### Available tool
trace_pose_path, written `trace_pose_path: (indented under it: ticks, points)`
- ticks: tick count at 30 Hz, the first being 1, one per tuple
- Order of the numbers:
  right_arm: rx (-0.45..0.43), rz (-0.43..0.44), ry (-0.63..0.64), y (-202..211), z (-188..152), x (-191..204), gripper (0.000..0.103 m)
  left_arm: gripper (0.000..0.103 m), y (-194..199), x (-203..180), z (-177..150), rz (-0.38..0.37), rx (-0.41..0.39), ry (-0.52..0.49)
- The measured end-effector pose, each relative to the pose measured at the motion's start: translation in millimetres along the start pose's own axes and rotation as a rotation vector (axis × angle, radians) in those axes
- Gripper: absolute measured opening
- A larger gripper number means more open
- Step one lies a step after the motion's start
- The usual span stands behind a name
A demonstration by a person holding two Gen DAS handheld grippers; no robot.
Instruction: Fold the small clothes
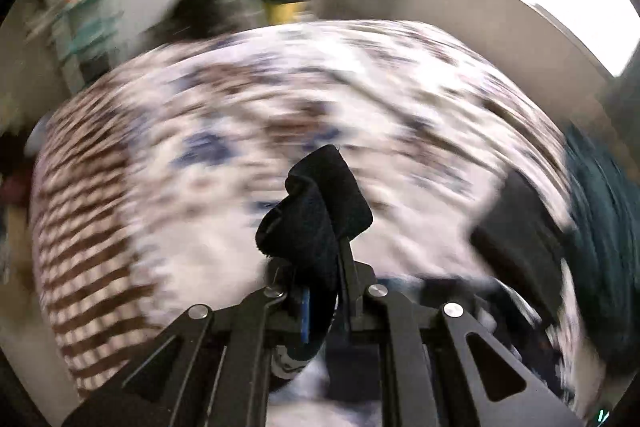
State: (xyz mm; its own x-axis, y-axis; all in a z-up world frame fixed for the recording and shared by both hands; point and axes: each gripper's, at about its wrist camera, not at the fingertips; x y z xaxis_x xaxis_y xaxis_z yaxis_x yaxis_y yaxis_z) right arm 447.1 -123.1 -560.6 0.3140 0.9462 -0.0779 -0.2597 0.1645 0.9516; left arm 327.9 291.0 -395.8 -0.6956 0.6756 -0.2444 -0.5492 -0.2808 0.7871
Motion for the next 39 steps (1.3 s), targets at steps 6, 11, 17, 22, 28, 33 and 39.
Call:
trace_pose_path:
  ticks: [6,11,17,22,28,33,39]
  points:
    - [0.063,0.012,-0.130,-22,8,-87,0.097,0.008,7,-158,-51,-0.195,0.059,-0.297]
    - [0.109,-0.014,-0.247,-34,4,-178,0.097,0.008,3,-286,-128,-0.332,0.136,-0.525]
    - [0.143,-0.062,-0.296,-38,-3,-261,0.097,0.009,-4,-375,-240,-0.391,0.259,-0.733]
    - [0.141,0.011,-0.318,-36,1,-297,0.097,0.019,-21,-403,-300,-0.383,0.415,-0.806]
    - [0.136,0.205,-0.308,-23,22,-292,0.097,0.075,-5,-377,-272,-0.438,0.426,-0.729]
    - [0.153,0.396,-0.286,-21,49,-256,0.097,0.075,-6,-297,-185,-0.288,0.281,-0.597]
    - [0.135,0.450,-0.164,-46,88,-188,0.076,0.075,-62,-189,-115,0.043,0.228,-0.475]
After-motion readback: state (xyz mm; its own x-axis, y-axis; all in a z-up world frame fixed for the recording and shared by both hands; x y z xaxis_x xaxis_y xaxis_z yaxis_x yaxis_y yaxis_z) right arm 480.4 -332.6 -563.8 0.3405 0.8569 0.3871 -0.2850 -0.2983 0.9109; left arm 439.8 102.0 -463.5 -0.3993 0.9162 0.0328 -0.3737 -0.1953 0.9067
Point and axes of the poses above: each gripper's, at about its wrist camera, not at the fingertips, and y roughly against the way its jaws point, x to its left, z to its top, and after that the axes turned 3 degrees about y, right-handed
